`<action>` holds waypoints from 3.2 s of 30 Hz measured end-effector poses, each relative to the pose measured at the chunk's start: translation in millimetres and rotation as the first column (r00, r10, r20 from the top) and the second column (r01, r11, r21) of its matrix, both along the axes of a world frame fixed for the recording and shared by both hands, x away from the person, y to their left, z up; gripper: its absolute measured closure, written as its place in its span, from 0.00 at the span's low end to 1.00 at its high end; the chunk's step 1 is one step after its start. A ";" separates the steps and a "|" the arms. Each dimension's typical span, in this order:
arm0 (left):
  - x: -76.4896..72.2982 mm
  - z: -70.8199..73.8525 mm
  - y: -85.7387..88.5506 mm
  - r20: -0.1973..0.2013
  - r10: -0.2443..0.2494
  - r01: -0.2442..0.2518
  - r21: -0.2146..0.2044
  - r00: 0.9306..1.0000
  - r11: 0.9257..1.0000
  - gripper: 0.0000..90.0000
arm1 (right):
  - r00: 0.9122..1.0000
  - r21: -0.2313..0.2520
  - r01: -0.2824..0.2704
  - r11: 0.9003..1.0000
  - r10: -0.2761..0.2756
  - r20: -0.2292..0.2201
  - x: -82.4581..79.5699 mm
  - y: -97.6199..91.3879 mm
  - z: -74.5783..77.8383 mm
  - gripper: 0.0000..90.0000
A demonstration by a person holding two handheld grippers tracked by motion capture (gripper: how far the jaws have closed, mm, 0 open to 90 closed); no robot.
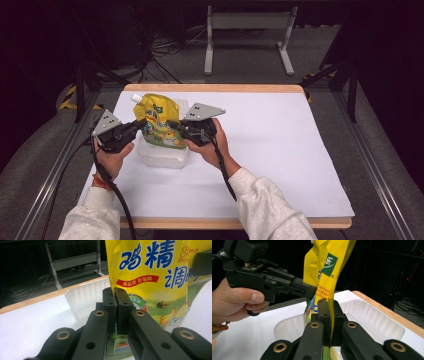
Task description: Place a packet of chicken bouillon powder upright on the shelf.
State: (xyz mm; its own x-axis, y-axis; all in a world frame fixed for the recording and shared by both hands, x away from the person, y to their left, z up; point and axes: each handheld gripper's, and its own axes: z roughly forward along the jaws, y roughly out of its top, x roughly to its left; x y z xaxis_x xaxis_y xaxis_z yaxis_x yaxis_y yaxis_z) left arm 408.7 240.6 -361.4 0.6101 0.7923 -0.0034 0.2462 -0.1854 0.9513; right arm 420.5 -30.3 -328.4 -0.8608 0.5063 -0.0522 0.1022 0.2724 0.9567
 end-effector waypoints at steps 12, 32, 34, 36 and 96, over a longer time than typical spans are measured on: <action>8.4 -6.7 1.3 -0.018 0.007 -0.006 0.007 1.000 1.000 0.98 | 1.000 0.002 0.019 1.000 -0.019 -0.011 10.2 3.0 -6.8 1.00; 8.5 -29.9 2.1 -0.106 -0.015 0.024 0.086 0.994 0.996 0.98 | 0.997 -0.101 0.033 0.994 -0.040 -0.067 13.8 2.9 -42.1 1.00; 7.5 -29.3 2.0 -0.106 -0.015 0.025 0.098 0.994 0.995 0.98 | 0.996 -0.101 0.034 0.994 -0.042 -0.074 15.7 2.1 -43.7 1.00; 5.9 -29.8 3.0 -0.111 -0.014 0.024 0.088 0.994 0.996 0.98 | 0.996 -0.099 0.035 0.994 -0.043 -0.076 16.6 2.8 -45.5 1.00; -4.3 -21.0 -5.3 -0.091 0.049 -0.034 0.156 0.995 0.987 0.90 | 0.994 -0.187 0.070 0.980 -0.083 -0.066 18.0 -9.3 -36.3 0.88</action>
